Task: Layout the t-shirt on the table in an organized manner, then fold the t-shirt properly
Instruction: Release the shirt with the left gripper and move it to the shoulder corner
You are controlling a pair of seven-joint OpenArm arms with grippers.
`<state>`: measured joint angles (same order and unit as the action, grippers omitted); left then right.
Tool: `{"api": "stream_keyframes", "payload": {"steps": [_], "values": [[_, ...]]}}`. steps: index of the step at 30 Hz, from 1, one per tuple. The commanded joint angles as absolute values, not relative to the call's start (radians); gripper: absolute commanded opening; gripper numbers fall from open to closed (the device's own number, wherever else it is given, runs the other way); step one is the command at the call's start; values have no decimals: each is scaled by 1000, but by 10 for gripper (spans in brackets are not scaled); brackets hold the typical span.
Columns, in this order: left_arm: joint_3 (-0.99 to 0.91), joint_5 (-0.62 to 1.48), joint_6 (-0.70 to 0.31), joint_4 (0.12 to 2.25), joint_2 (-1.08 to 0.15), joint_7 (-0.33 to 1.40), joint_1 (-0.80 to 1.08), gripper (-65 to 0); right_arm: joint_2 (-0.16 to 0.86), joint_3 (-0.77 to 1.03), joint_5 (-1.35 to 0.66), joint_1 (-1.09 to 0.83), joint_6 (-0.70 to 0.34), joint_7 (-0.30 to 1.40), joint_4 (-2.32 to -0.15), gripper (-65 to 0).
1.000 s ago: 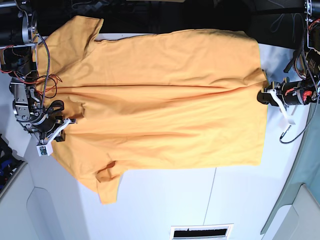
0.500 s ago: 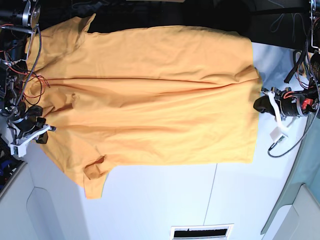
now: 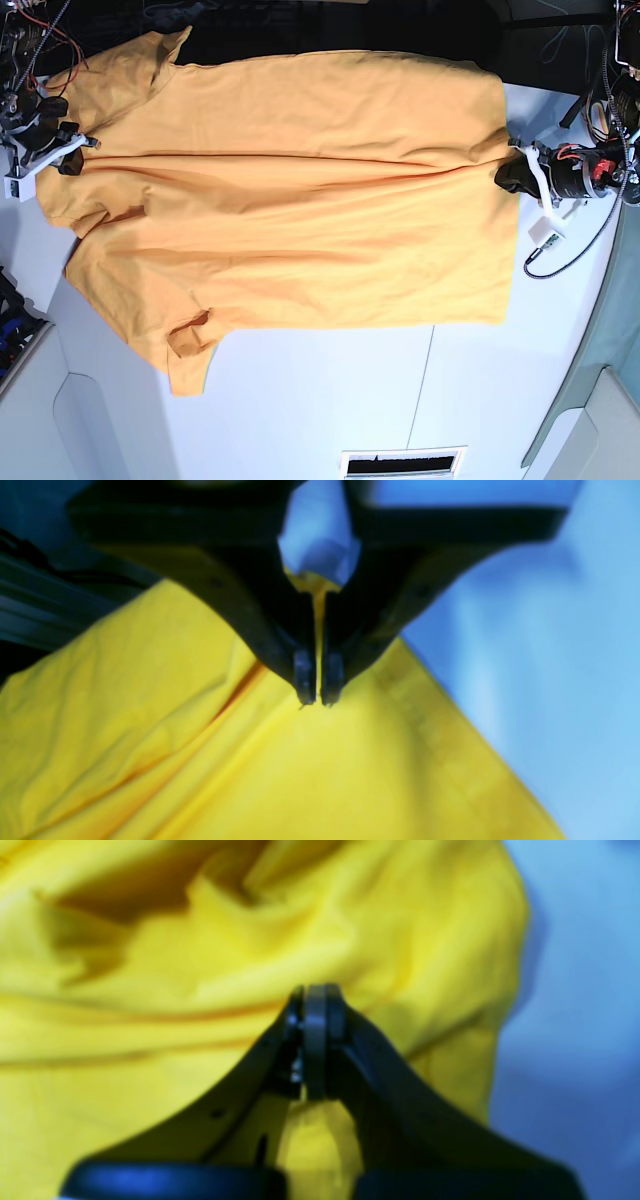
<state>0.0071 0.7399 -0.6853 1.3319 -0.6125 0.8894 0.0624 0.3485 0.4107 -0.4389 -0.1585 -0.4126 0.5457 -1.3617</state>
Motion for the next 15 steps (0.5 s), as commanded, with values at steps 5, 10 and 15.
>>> {"api": "stream_keyframes", "payload": {"steps": [5, 10, 15], "values": [[0, 609, -698, 1272, -542, 809, 53, -622, 362, 416, -442, -167, -422, 447, -1308, -650], [0, 493, -636, 1112, -475, 732, -50, -634, 363, 416, -407, -62, -454, 418, -1154, -650], [0, 442, -610, 917, -450, 706, -212, -635, 362, 417, -407, 87, -479, 404, -1009, -650]]}}
